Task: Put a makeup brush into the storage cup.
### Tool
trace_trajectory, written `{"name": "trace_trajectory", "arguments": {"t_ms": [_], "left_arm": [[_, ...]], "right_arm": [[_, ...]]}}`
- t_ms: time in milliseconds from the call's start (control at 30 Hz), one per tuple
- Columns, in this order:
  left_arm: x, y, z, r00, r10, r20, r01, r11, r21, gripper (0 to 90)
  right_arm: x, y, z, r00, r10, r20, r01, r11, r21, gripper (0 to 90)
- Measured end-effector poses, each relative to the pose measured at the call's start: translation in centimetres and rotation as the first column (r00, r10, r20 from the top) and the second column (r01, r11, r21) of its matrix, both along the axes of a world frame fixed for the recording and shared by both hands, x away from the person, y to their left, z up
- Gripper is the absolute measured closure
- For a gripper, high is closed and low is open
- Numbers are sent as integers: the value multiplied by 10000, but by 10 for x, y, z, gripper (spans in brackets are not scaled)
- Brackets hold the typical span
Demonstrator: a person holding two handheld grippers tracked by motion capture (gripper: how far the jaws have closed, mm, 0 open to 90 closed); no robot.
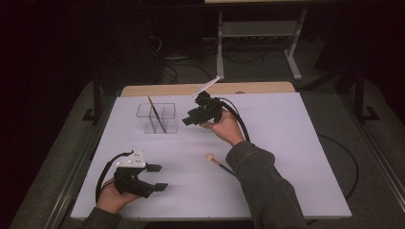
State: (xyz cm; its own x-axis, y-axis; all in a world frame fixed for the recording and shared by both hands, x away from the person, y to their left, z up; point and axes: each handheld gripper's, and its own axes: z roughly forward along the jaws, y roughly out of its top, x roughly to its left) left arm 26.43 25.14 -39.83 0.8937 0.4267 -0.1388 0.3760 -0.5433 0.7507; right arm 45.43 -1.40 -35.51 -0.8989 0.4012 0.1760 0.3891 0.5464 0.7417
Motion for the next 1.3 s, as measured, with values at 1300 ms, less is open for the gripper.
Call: {"name": "trace_trajectory", "arguments": {"t_ms": [1300], "left_arm": [[3, 3, 1, 9999, -16, 131, 15, 10000, 35, 275]], "right_arm": [[-22, -41, 1, 9977, -621, -280, 629, 9976, 279, 311]]}}
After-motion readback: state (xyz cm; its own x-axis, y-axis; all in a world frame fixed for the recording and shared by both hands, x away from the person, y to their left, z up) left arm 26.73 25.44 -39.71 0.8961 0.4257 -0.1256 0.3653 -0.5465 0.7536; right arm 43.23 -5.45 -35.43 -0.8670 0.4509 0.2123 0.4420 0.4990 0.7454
